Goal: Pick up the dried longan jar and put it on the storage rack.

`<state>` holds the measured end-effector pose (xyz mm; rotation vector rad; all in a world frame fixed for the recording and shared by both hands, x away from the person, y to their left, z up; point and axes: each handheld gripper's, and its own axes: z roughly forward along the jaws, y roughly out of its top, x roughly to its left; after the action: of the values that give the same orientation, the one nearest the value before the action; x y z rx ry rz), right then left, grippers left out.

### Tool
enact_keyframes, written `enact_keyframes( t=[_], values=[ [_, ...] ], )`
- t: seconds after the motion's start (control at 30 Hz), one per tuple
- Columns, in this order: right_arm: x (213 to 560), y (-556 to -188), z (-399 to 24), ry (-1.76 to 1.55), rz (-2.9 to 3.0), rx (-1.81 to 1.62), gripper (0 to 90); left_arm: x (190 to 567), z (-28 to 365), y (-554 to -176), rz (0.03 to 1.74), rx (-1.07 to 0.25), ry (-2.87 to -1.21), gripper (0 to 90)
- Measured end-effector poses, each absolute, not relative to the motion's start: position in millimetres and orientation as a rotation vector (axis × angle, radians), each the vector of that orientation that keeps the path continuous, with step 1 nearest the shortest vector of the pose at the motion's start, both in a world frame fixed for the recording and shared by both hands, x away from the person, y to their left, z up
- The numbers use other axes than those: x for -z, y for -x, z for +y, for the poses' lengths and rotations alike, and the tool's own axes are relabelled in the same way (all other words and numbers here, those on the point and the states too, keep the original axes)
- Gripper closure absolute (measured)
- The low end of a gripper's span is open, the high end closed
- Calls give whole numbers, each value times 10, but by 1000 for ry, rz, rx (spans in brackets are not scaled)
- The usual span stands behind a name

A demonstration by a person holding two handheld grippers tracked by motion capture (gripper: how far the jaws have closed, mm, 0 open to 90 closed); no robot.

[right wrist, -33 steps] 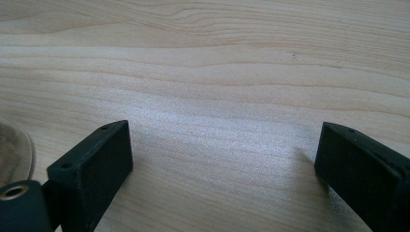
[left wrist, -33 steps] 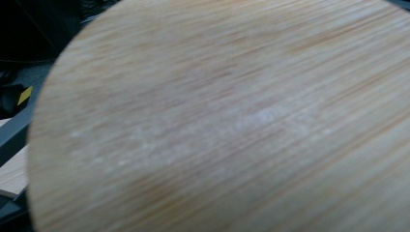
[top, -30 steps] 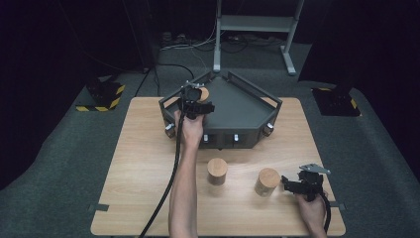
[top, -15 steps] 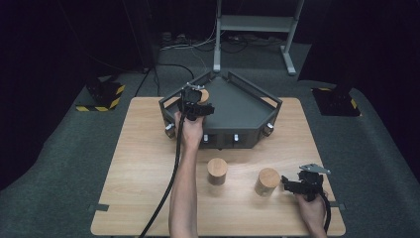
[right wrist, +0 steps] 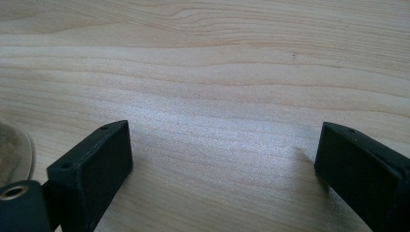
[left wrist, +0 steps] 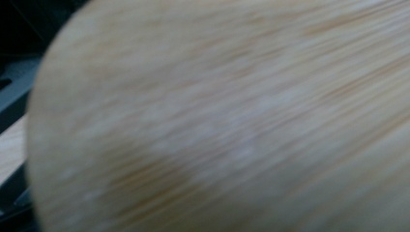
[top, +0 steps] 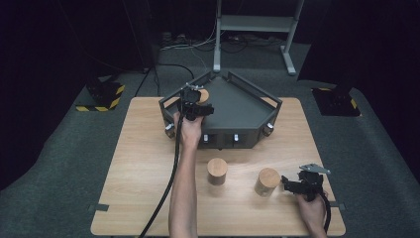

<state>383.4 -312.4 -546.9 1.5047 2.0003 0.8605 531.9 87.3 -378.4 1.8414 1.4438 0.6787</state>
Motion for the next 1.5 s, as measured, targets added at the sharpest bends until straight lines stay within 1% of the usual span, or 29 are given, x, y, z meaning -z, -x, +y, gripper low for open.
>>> enact_keyframes(
  t=[0.03,0.07,0.3,0.87,1.0,1.5],
  values=[
    [5469,-3834,-3125,-1504,2001,-860,62,3797,876,-5312,1445,-684,-1844,137],
    [5469,-3835,-3125,-1504,2000,-861,62,3810,876,-5306,1446,-685,-1844,90],
    [5469,-3834,-3124,-1505,2000,-861,62,3828,873,-5207,1414,-697,-1841,49],
    [5469,-3834,-3124,-1506,1999,-861,62,3833,919,-5030,1387,-703,-1825,50],
    [5469,-3835,-3123,-1506,1999,-861,62,3842,910,-5001,1374,-711,-1855,52],
    [5469,-3835,-3123,-1506,1999,-861,62,3803,911,-4912,1341,-697,-1850,53]
  ],
)
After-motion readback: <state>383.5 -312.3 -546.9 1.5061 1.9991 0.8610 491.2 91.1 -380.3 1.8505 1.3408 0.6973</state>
